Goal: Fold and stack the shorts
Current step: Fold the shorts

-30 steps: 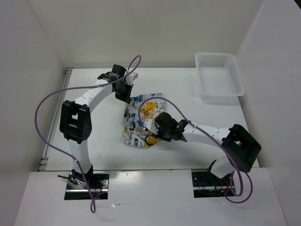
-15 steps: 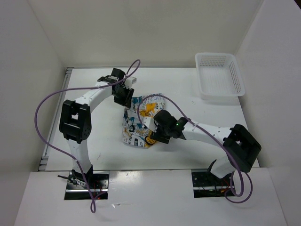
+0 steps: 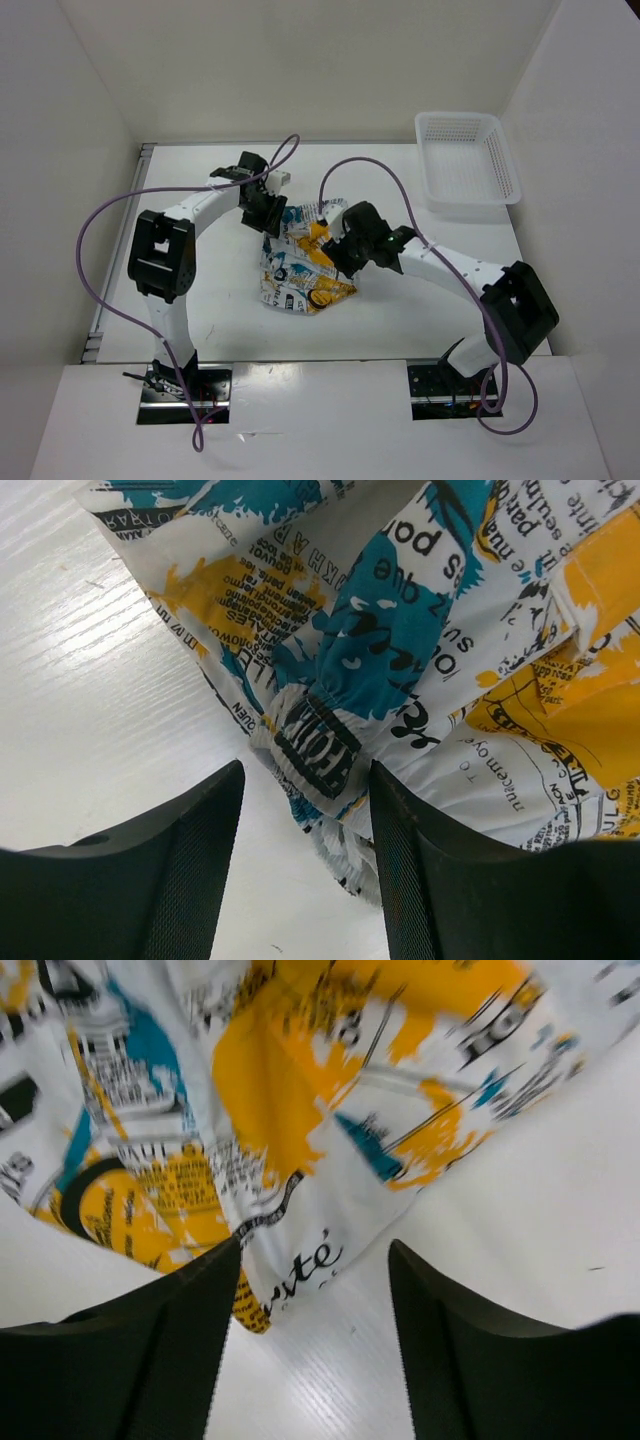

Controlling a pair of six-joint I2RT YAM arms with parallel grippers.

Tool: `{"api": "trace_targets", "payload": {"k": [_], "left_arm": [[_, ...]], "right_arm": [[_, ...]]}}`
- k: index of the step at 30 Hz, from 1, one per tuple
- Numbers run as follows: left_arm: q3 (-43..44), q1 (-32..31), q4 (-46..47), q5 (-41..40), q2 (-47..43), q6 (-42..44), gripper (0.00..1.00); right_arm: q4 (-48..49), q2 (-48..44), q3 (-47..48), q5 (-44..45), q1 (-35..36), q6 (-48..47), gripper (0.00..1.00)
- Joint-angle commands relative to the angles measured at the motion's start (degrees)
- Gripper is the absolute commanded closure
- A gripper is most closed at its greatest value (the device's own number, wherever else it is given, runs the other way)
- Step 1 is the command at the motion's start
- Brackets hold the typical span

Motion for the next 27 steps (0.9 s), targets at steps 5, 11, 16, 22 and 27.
{"api": "trace_targets", "payload": {"k": [5,11,16,22,27], "left_arm": [[-0.8,0.3,0.2,0.6,3.4,0.2,0.39],[-1.3,0.8,0.7,0.0,3.9,0.2,0.35],[-1.3,0.8,1.3,-1.9,3.3,0.2,0.32],[-0.3,0.8,1.3,-3.0,3.3,0.2,0.26],[2.4,0.8,-0.7,-3.0,1.1,0.2,0.21]], "right_arm": [[6.6,-0.3,-6.8,-2.9,0.5,0.6,0.54],[7.8,1.3,-9.3,-2.9,1.1,-3.3,0.7],[5.9,0.8,-12.4,-4.3,6.2,-5.4,0.75],[4.8,0.2,-14.7,-1.8,6.9,-10.3,0.75],[3.2,-0.3,-13.1,1.5,6.9,-12.7,0.75]]}}
